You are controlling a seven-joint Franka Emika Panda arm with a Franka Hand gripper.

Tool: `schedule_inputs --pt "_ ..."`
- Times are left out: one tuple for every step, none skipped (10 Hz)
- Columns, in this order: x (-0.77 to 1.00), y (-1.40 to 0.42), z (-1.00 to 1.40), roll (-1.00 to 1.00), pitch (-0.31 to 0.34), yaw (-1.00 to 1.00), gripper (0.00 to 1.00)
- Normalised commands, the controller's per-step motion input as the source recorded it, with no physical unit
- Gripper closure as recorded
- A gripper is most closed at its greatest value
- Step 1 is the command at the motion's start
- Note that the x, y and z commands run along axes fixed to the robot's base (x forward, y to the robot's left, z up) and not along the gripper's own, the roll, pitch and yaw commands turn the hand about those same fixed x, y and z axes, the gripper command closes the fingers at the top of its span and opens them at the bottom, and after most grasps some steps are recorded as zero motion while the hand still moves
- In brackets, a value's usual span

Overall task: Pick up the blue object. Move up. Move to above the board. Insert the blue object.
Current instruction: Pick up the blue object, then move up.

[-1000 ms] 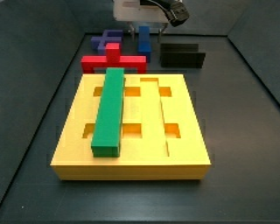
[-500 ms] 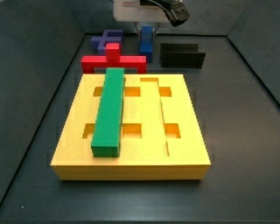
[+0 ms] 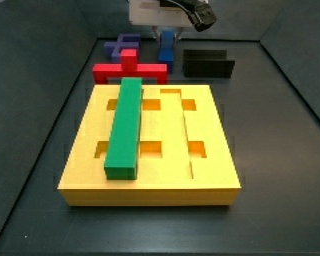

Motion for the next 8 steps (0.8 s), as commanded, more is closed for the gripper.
schedule_inputs --pt "0.00 0.00 0.00 0.00 0.000 0.00 1.00" --pt "0.00 0.00 0.00 0.00 0.000 0.00 1.00" --pt "0.00 0.00 0.00 0.00 0.000 0.00 1.00" --pt "0.00 0.00 0.00 0.00 0.000 0.00 1.00" --pt "0.00 0.00 0.00 0.00 0.000 0.00 1.00" --pt "0.00 0.00 0.00 0.00 0.000 0.00 1.00" --pt "0.00 0.00 0.83 0.00 0.000 0.00 1.00" --pt "-0.08 0.04 0.77 0.00 0.050 0.01 1.00"
